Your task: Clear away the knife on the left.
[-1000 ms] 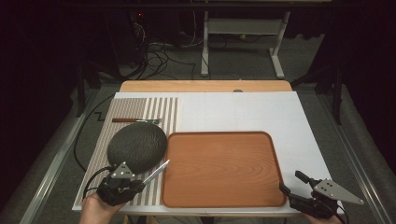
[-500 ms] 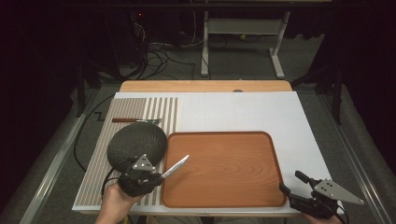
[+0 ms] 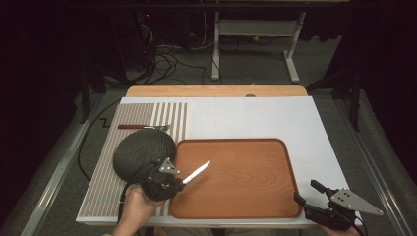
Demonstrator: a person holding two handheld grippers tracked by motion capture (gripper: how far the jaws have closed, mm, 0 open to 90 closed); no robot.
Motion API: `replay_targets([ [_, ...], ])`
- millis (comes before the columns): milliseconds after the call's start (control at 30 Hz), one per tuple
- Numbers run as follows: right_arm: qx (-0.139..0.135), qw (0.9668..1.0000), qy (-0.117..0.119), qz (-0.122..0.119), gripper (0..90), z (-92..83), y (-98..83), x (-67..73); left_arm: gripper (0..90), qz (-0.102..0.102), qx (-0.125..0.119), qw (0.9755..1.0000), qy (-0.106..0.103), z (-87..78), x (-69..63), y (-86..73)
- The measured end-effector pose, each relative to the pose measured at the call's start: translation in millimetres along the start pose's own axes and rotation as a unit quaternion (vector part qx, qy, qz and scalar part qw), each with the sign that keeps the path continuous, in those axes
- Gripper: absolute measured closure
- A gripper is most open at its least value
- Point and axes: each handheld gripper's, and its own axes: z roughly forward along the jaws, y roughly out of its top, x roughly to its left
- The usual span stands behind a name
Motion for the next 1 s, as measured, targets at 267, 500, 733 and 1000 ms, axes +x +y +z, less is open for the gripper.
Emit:
replay_targets([
  [267,0.0,1.0,0.0,-0.001,25.5,0.1,0.1,0.2,72.9,-0.003,0.013,0.9999,0.007,13.3,-4.7,18.7],
  [500,0.0,1.0,0.001,0.0,25.5,0.4,0.0,-0.1,72.9,0.004,0.021,0.9998,0.005,26.4,-10.6,30.9],
  [733,0.0,1.0,0.002,0.004,25.6,0.3,-0.3,-0.7,72.8,0.005,0.035,0.9993,0.012,40.0,-11.8,39.5],
  [1000,-0.001,1.0,0.003,0.002,25.6,-0.2,-0.2,-0.9,72.8,0.003,0.037,0.9992,0.01,53.3,-15.6,49.1],
])
